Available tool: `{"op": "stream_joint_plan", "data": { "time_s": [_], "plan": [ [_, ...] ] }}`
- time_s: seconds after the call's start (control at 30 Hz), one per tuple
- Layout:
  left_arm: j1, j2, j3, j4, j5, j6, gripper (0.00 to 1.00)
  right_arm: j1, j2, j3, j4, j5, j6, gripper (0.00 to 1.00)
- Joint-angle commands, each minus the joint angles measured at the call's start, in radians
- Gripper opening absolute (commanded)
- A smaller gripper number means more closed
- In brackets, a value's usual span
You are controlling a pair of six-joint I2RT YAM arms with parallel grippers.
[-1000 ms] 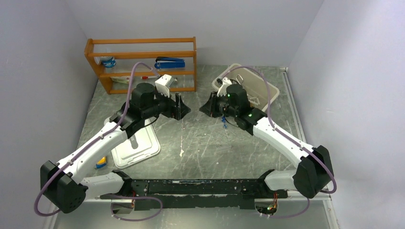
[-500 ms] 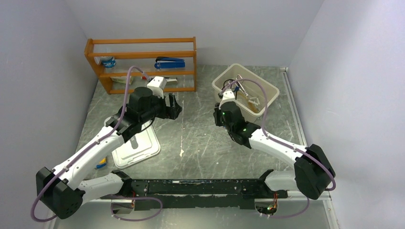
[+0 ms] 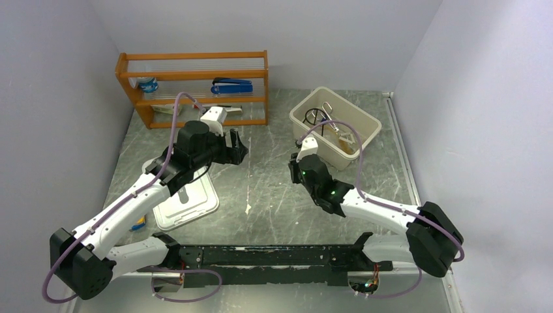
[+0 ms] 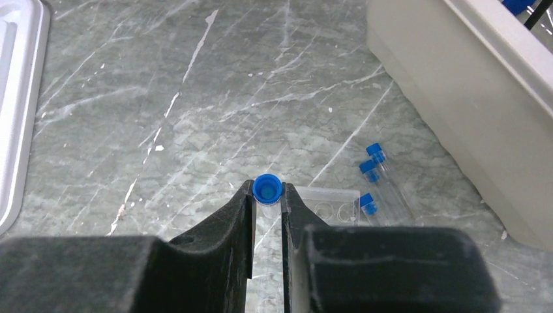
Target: Organize the chemistry lab equipment
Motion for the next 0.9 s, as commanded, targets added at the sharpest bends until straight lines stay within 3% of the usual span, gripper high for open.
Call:
{"op": "stream_joint_plan", "data": {
  "time_s": [0.0,0.67,0.87],
  "plan": [
    [-0.003,-0.009,-0.005,0.017,-0.026,-0.011,0.85,0.011,0.012,-0.039,0.087,0.030,0.024,0.00],
    [-0.003,0.022,-0.004,0.048,0.019,-0.020,0.84,0.012,0.150,-0.070,0.212,0.056,0.031,0.00],
    [-0.003,0.021,-0.008,0.044,0.011,-0.023,0.84,0.012,0.133,-0.095,0.215,-0.034,0.019,0.00]
  ]
}}
